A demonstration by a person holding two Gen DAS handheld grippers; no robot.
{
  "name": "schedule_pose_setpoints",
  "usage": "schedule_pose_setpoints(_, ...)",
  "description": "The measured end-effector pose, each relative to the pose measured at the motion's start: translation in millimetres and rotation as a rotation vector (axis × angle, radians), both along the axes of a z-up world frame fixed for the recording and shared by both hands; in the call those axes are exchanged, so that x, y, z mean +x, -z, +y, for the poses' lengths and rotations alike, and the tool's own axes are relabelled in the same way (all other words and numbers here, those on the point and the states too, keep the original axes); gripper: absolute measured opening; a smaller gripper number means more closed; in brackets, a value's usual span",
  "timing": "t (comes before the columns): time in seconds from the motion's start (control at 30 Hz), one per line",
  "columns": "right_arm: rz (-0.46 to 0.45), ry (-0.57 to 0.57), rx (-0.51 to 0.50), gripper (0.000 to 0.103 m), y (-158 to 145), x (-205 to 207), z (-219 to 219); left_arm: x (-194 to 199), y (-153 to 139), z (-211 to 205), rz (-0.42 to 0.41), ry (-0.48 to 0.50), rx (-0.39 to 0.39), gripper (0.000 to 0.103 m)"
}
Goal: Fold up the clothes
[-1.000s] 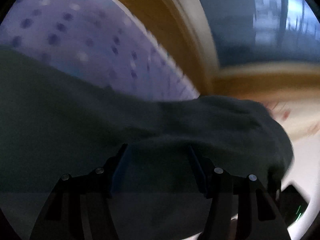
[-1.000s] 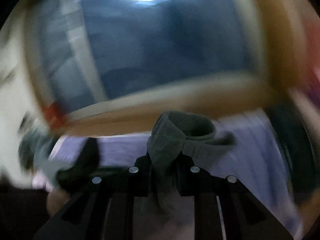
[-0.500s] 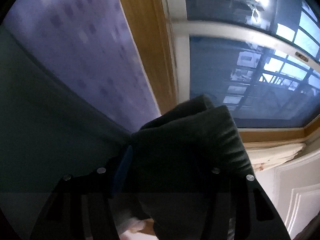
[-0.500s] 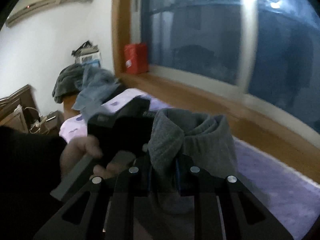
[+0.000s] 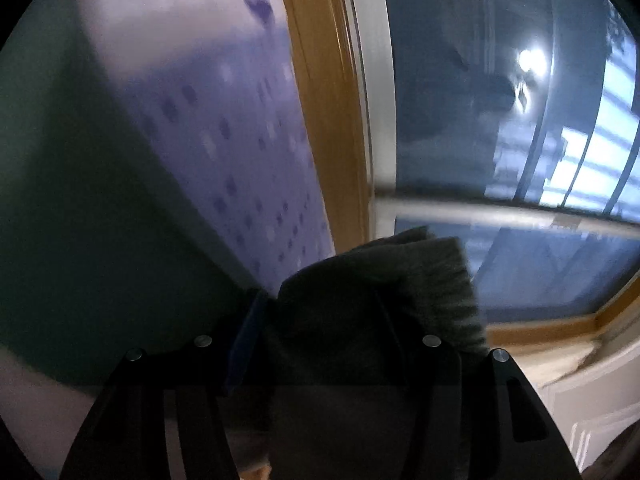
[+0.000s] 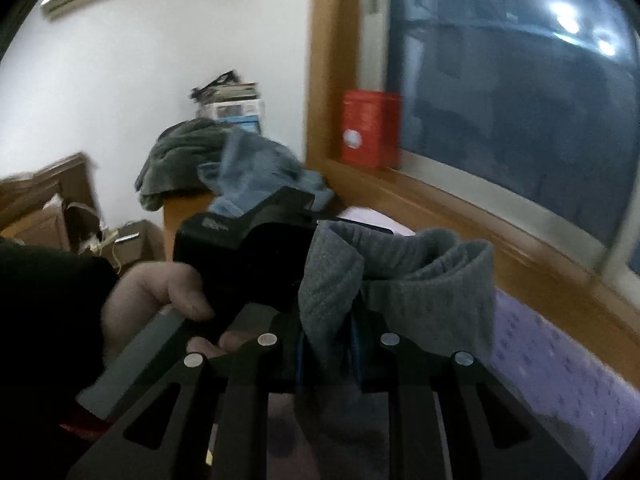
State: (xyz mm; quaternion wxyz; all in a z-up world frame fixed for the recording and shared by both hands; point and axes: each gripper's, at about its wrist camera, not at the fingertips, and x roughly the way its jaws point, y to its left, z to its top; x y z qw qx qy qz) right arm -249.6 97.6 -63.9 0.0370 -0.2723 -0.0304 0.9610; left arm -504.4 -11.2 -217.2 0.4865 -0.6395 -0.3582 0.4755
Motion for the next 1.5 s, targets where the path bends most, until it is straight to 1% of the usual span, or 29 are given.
schedule_pose_setpoints(0.1,0.014,-0.04,0.0,0.017,1.3,-37.0,-31.2,-40.6,-0.2,-34.7,0.014,-0.017,0.01,0.055)
schedule_pose_setpoints(0.2,0.027,-0.049,0.071,0.017,9.1,-79.1,-66.7,-75.9,3.2,-64.7,0.036,-0.003,0.009,0.055)
schedule_pose_setpoints(0.33,-0.012,-0.001,0.054,0.017,24.7,-131.5,-106.9,-108.5,36.9,-96.6,-0.018,0.026,-0.049,0.055)
schedule_pose_setpoints(0.4,-0.071,-0.004,0.105,0.017,45.7,-151.7,-124.0,-124.8,53.8,-112.5,-0.045,0.04,-0.078,0.055)
schedule_pose_setpoints(0.43,-0.115,-0.01,0.12,0.017,57.8,-159.8,-128.6,-133.0,62.2,-120.5,-0.058,0.047,-0.092,0.047)
schedule_pose_setpoints(0.47,-0.18,-0.018,0.117,0.018,72.1,-167.5,-130.6,-138.7,67.7,-126.6,-0.062,0.061,-0.102,0.044)
schedule_pose_setpoints(0.53,-0.287,-0.022,0.103,0.019,92.5,-175.5,-131.1,-140.3,67.9,-129.9,-0.035,0.101,-0.108,0.043)
schedule_pose_setpoints(0.57,-0.315,-0.027,0.099,0.022,97.9,-176.7,-131.9,-134.9,63.2,-124.8,-0.001,0.114,-0.116,0.043)
schedule_pose_setpoints(0.6,-0.329,-0.035,0.092,0.031,99.4,-176.0,-133.3,-129.6,58.6,-119.8,0.033,0.127,-0.125,0.043)
schedule_pose_setpoints(0.63,-0.343,-0.048,0.063,0.04,97.6,-174.2,-133.5,-124.3,53.9,-114.7,0.068,0.14,-0.133,0.045)
schedule_pose_setpoints(0.67,-0.359,-0.062,0.026,0.068,95.0,-172.1,-133.4,-119.0,49.2,-109.7,0.102,0.153,-0.141,0.046)
schedule_pose_setpoints(0.7,-0.357,-0.072,-0.026,0.082,89.2,-165.7,-130.6,-113.7,44.6,-104.6,0.137,0.166,-0.15,0.053)
schedule_pose_setpoints(0.73,-0.35,-0.08,-0.082,0.082,82.3,-158.0,-127.0,-108.3,39.9,-99.6,0.171,0.179,-0.158,0.058)
schedule_pose_setpoints(0.77,-0.336,-0.071,-0.122,0.082,75.7,-149.3,-121.3,-103.0,35.3,-94.5,0.205,0.191,-0.166,0.058)
schedule_pose_setpoints(0.87,-0.262,0.043,-0.278,0.082,51.8,-105.6,-79.3,-87.1,21.3,-79.4,0.309,0.23,-0.191,0.058)
schedule_pose_setpoints(0.93,-0.146,0.214,-0.387,0.082,33.5,-48.5,-28.0,-76.4,12.0,-69.3,0.378,0.255,-0.207,0.062)
schedule_pose_setpoints(1.03,-0.029,0.574,-0.406,0.082,21.4,40.4,52.3,-60.5,-2.0,-54.1,0.482,0.293,-0.231,0.064)
schedule_pose_setpoints(1.1,0.005,0.814,-0.409,0.079,22.9,93.6,107.5,-49.8,-11.3,-44.0,0.551,0.318,-0.247,0.064)
schedule_pose_setpoints(1.13,0.009,0.889,-0.436,0.078,28.5,118.7,139.1,-44.5,-16.0,-38.9,0.585,0.331,-0.255,0.064)
schedule_pose_setpoints(1.17,0.0,0.911,-0.466,0.078,35.7,132.4,163.2,-39.9,-17.0,-36.9,0.6,0.324,-0.28,0.064)
schedule_pose_setpoints(1.2,-0.032,0.915,-0.496,0.078,46.4,140.5,186.0,-36.3,-13.1,-39.2,0.586,0.289,-0.329,0.064)
schedule_pose_setpoints(1.23,-0.085,0.89,-0.528,0.078,59.4,138.4,201.2,-32.7,-9.1,-41.5,0.573,0.254,-0.377,0.059)
schedule_pose_setpoints(1.27,-0.142,0.857,-0.561,0.074,72.8,133.4,213.9,-29.0,-5.1,-43.7,0.558,0.219,-0.426,0.053)
schedule_pose_setpoints(1.3,-0.199,0.823,-0.593,0.059,86.1,128.4,226.7,-25.4,-1.1,-46.0,0.544,0.183,-0.474,0.042)
schedule_pose_setpoints(1.33,-0.251,0.791,-0.591,0.048,96.5,121.8,229.2,-21.8,2.9,-48.3,0.529,0.148,-0.522,0.026)
schedule_pose_setpoints(1.37,-0.3,0.761,-0.577,0.019,105.9,114.7,228.6,-18.2,6.9,-50.5,0.513,0.112,-0.57,0.019)
schedule_pose_setpoints(1.4,-0.294,0.74,-0.569,0.012,107.5,116.2,229.8,-14.6,10.3,-54.9,0.492,0.071,-0.606,0.014)
schedule_pose_setpoints(1.43,-0.271,0.722,-0.563,0.009,106.7,120.5,231.4,-10.9,12.9,-62.2,0.461,0.022,-0.626,0.005)
schedule_pose_setpoints(1.5,-0.172,0.741,-0.668,0.004,102.2,142.2,244.4,-3.6,18.2,-78.1,0.414,-0.07,-0.658,0.002)
